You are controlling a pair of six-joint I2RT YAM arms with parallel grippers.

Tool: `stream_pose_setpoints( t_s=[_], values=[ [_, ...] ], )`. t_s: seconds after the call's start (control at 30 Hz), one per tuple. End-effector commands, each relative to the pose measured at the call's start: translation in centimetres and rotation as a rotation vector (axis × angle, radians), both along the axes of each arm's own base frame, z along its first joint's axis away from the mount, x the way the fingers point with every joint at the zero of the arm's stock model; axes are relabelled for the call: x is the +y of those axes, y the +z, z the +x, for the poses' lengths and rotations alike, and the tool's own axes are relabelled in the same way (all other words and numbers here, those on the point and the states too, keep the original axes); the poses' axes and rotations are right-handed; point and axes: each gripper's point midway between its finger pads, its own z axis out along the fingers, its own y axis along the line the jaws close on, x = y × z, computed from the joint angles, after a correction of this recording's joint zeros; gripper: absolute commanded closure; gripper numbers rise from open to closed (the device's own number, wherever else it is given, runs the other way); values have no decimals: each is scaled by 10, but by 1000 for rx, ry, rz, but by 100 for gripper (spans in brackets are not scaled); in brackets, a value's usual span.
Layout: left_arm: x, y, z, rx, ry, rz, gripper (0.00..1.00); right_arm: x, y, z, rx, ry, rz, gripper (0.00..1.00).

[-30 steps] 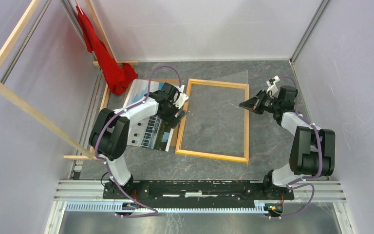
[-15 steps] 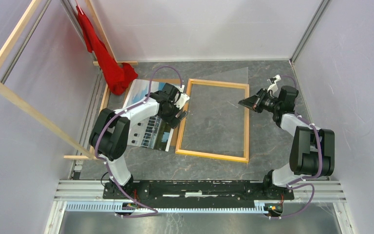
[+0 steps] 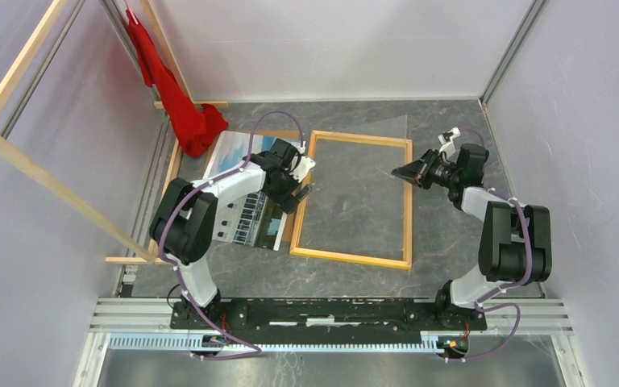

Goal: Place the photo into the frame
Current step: Place the photo frame item in the photo frame.

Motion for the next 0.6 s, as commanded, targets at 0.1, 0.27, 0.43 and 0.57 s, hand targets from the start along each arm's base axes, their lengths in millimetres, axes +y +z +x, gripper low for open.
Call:
stream_pose_setpoints(
  t_s=[0.1, 0.27, 0.43, 0.57],
  values=[
    [-12, 0, 6, -21, -2, -39, 7, 5, -11, -1, 66, 21, 15, 100],
    [-12, -1, 6, -21, -4, -37, 8, 3, -17, 0, 95, 17, 3, 100],
    [-12, 2, 4, -26, -18, -45, 12, 1, -15, 3, 98, 4, -10, 100],
    [-14, 13, 4, -32, -29, -57, 14, -2, -7, 7, 83, -2, -19, 100]
  ],
)
